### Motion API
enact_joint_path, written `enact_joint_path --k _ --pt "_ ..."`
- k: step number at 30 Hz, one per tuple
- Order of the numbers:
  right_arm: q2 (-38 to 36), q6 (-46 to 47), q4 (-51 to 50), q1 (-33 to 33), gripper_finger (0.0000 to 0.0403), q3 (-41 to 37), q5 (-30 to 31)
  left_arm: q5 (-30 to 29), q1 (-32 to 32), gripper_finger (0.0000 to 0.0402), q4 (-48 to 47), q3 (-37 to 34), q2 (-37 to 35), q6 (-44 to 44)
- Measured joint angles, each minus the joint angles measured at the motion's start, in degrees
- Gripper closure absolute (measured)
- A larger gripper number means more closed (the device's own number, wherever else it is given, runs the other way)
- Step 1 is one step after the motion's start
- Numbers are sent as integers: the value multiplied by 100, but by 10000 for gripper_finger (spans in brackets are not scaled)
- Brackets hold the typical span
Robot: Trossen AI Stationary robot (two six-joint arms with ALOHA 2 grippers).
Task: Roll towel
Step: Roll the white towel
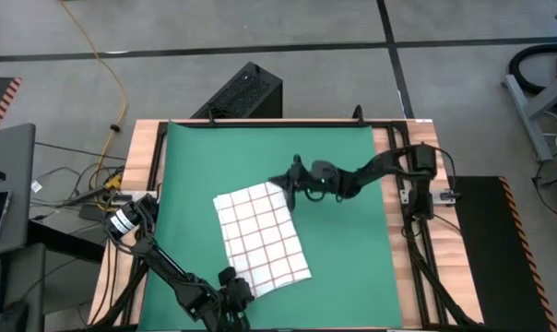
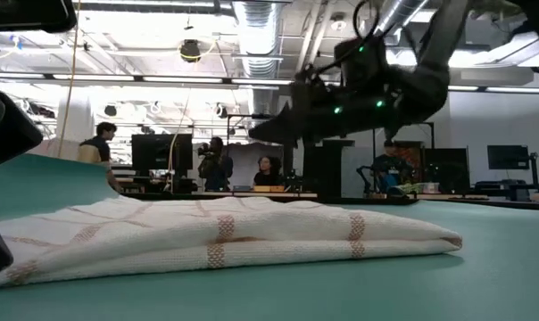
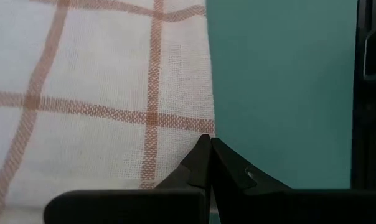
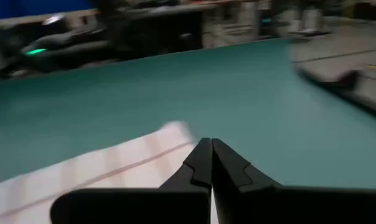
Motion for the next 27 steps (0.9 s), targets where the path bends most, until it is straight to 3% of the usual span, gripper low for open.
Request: enact_joint_path --k 8,15,27 --pt "-150 19 -17 1450 382 -462 -103 -7 20 402 -826 -4 -200 633" --pt "-34 18 -2 2686 384 -357 825 -195 49 402 -1372 -7 -237 718" --pt "1210 445 357 3300 384 528 1537 -378 278 402 -1493 -24 -235 1089"
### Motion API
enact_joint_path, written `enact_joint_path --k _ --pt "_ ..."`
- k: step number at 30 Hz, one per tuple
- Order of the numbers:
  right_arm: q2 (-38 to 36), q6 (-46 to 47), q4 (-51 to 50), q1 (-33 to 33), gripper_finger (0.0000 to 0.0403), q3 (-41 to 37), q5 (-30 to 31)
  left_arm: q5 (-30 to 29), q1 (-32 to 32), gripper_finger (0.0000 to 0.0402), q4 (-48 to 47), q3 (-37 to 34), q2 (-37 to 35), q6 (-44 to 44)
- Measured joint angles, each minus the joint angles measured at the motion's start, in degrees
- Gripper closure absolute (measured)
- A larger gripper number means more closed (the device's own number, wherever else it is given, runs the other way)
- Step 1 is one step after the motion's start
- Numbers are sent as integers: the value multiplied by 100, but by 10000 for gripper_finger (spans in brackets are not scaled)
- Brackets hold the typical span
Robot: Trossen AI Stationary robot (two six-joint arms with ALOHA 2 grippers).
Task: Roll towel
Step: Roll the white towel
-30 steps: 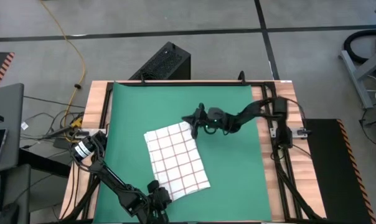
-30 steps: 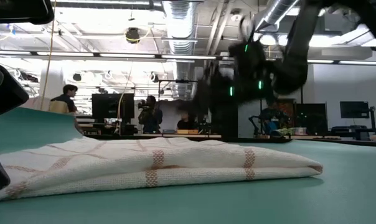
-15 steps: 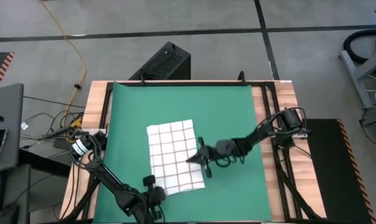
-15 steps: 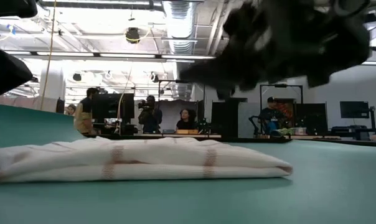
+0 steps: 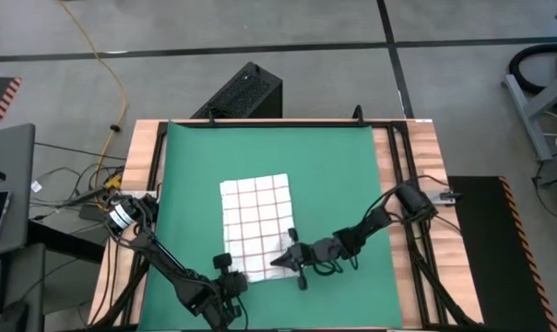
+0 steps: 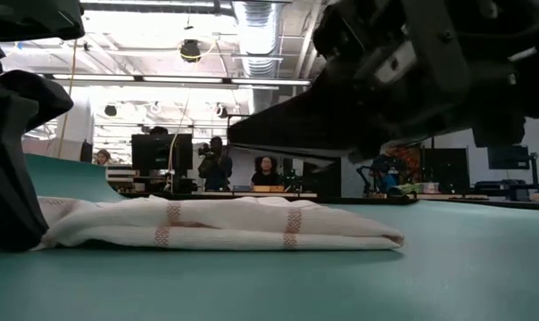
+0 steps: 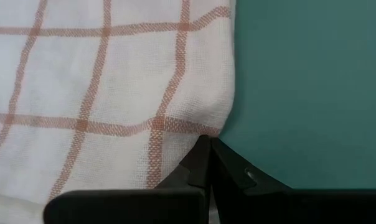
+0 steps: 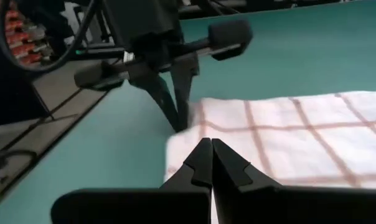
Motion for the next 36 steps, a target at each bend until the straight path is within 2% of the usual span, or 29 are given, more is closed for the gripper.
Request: enact_joint_path --k 8,14,22,26,29,31,36 --pt "638 409 -141 203 384 505 141 16 6 402 36 -13 -105 -48" --pt "1151 975 -8 267 384 502 290 64 24 402 77 -22 -238 -54" --pt "1329 1362 -134 312 383 517 452 477 -38 402 174 10 -1007 -410" --pt "1332 1433 -138 313 383 521 472 3 -158 402 112 22 -1604 -403" --pt "1332 1492 -127 313 383 521 478 -930 -269 402 5 27 -1865 -441" --pt "1285 1529 -168 315 383 528 471 -1336 -316 401 -191 35 -1897 -342" --pt "822 1394 -502 323 383 506 431 -1250 -282 382 -428 -132 -1884 -695"
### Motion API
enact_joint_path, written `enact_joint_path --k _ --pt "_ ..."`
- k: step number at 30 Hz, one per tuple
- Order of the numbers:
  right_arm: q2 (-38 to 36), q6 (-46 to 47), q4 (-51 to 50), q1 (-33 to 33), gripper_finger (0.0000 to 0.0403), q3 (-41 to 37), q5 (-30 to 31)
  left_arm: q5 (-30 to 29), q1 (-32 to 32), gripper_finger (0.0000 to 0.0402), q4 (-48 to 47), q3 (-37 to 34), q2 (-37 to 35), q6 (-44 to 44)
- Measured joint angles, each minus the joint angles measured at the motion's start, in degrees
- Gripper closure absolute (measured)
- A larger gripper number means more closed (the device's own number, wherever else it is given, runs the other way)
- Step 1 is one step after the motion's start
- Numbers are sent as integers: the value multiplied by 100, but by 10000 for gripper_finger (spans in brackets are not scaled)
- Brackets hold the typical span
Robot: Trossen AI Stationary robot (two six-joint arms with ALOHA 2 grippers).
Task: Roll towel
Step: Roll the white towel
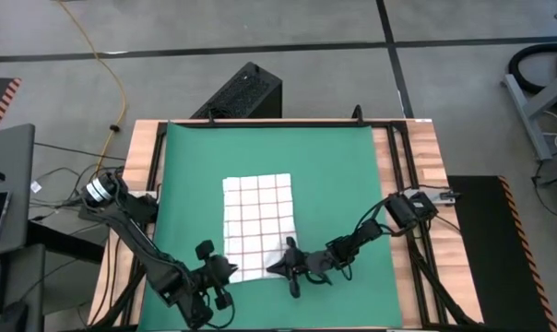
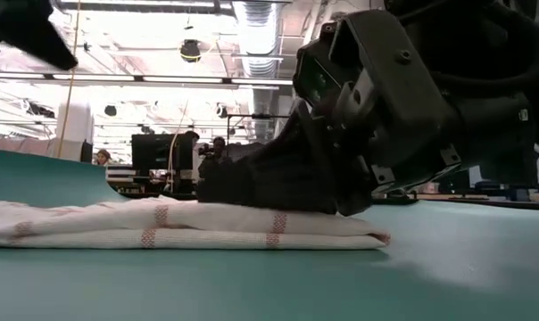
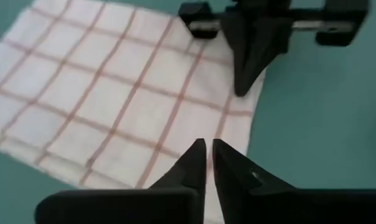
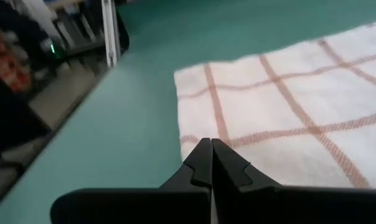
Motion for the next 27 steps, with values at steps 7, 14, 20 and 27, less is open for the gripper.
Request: enact_joint_path --k 7,14,20,27 --pt "-1041 -414 -1533 13 383 -6 124 154 41 346 777 -631 0 -501" --pt "-1160 -499 -1727 78 383 124 578 -167 41 345 2791 -1225 0 631" --pt "-911 -560 -1806 175 383 528 753 -264 122 345 2835 -1293 -11 1210" --pt "-250 2 -1887 331 383 854 830 -261 282 345 2966 -1292 238 1428"
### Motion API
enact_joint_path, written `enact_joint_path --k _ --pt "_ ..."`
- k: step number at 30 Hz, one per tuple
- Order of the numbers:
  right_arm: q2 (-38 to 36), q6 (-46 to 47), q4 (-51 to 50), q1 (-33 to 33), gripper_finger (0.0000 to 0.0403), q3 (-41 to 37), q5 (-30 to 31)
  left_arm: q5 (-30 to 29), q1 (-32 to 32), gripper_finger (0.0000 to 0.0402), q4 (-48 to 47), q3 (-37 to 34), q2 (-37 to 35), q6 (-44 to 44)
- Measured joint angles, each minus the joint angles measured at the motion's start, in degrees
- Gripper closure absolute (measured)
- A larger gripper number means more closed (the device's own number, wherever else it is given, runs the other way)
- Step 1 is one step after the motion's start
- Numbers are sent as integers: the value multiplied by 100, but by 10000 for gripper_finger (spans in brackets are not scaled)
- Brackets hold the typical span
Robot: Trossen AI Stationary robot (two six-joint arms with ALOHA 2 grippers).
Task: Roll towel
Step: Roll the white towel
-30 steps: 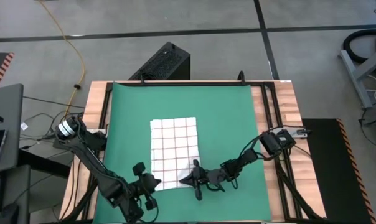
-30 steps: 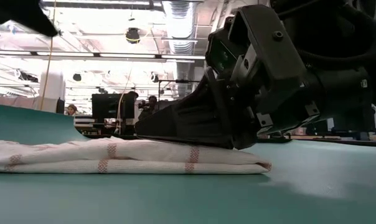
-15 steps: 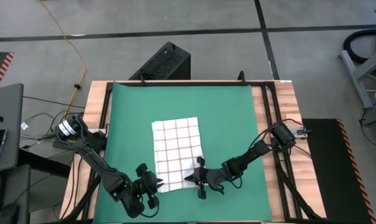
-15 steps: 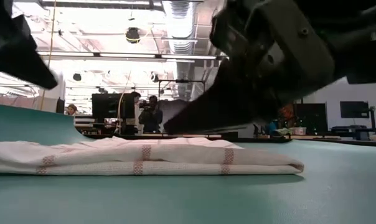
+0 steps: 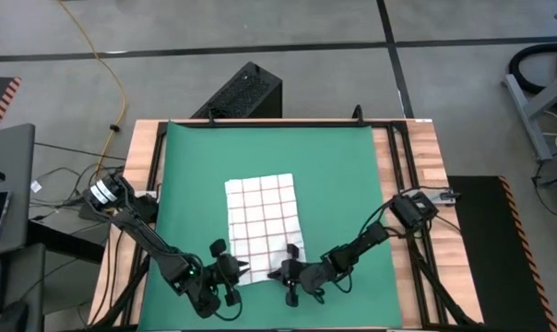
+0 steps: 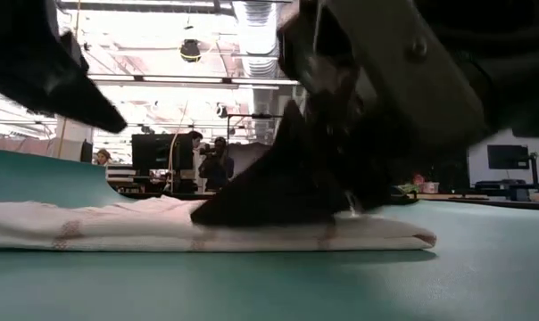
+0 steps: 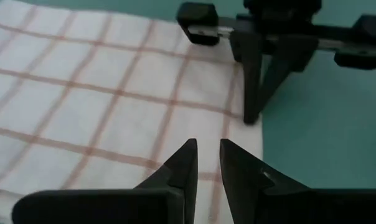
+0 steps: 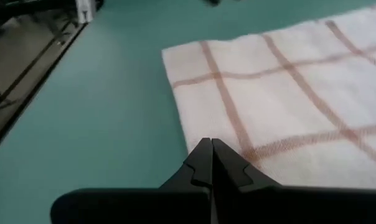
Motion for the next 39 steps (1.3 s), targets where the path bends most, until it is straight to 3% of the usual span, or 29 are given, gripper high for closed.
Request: enact_joint_path --k 8,14,18,22,27,32,35,39 --pt "26 668 -507 162 383 -76 424 271 -26 345 235 9 416 -81" --pt "31 614 -168 188 383 -95 401 796 -26 344 204 17 -103 797" --pt "-135 138 -49 185 377 -117 262 1616 -26 332 211 16 -364 1824" --pt "-773 -1036 -137 179 355 -102 -51 2085 -26 306 163 132 -528 2390" --pt "-1816 -1898 -1447 119 312 -100 -114 2103 -28 262 -40 388 -686 2882" --pt "-2814 -2717 -3982 113 248 -89 -241 2076 -28 221 -580 447 -648 3238" --pt "-2997 -3235 -5192 125 212 -102 -435 1933 -14 207 -712 376 -627 3478" --pt "-2956 -3426 -5915 115 183 -100 -538 1827 26 203 -694 206 -627 3468"
